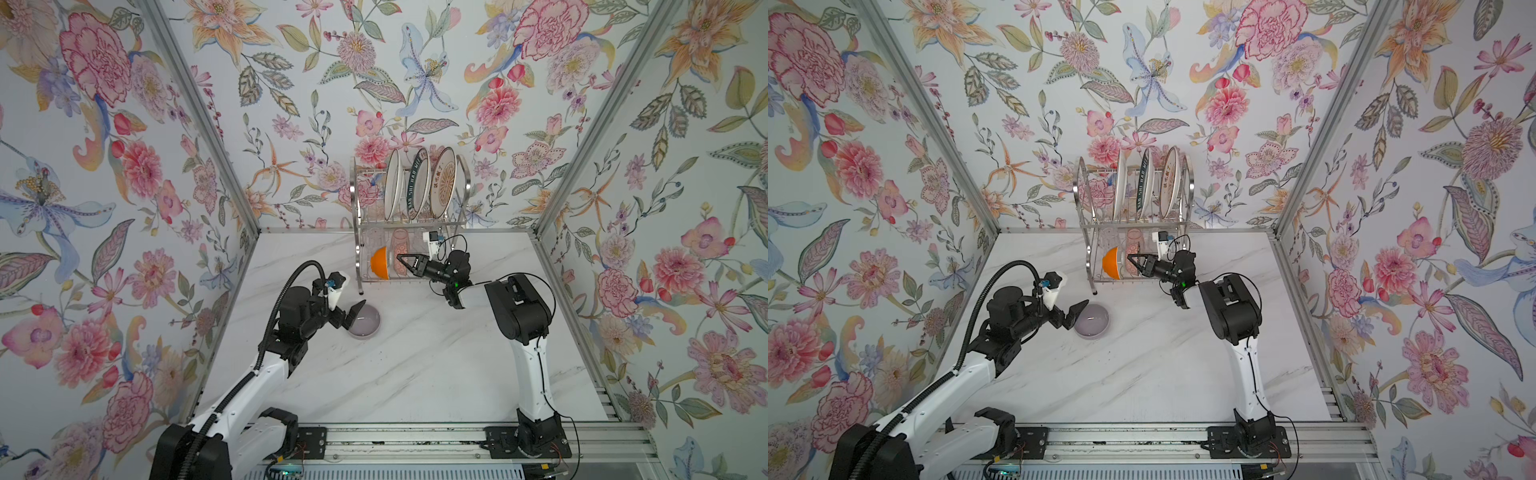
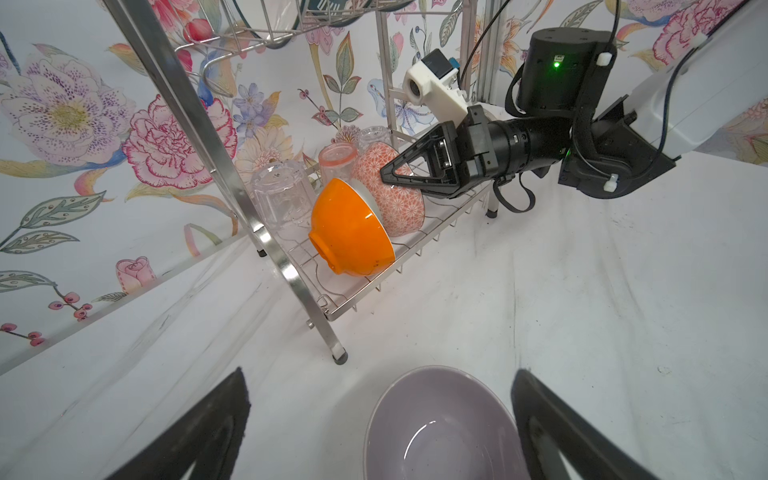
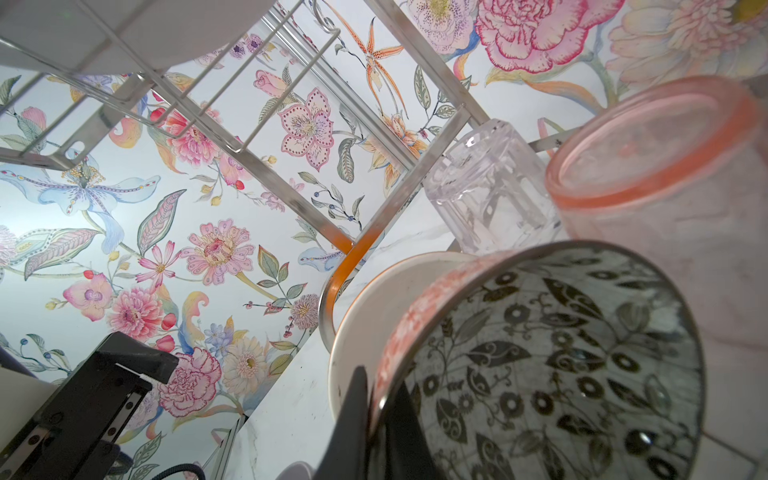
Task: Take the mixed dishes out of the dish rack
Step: 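Close the right gripper on the rim of the pink-patterned bowl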
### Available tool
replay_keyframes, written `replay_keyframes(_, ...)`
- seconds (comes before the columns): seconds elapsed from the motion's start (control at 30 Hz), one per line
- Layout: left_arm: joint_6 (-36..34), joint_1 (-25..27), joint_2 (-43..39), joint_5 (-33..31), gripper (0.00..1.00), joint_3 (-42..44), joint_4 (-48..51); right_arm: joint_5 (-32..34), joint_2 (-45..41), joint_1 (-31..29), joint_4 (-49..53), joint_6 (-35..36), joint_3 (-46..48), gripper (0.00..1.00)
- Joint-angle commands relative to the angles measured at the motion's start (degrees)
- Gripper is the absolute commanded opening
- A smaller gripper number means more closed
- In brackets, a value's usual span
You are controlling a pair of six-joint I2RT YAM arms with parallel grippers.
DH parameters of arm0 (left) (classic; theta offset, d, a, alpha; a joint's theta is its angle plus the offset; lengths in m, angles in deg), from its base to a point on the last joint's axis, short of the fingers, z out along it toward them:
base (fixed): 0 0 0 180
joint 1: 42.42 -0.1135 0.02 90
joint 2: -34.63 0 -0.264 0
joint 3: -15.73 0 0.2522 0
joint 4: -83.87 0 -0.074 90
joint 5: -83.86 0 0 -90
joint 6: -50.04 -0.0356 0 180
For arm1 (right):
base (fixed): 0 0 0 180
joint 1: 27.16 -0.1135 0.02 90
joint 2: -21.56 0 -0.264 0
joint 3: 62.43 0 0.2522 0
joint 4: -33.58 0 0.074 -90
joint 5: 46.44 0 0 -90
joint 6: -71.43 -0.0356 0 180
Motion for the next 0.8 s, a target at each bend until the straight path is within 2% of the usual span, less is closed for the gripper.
replay_keyframes(0.0,0.8,0.8,-1.0,-0.9,0.99,0.4,-1.7,0.0,0.0,0.3,-6.7,-2.0,-1.5,0.00)
replay_keyframes(0.4,0.9,0.8,-1.6,0.5,0.99,-1.9,-1.4,1.1,-3.1,0.4,-10.5,-3.2,1.5,0.00)
replay_keyframes(0.77,1.7,0.9,-4.2,-1.8,0.99,-3.7,-0.2,2.3,-8.0,0.8,-15.2,-2.1,8.2,0.00)
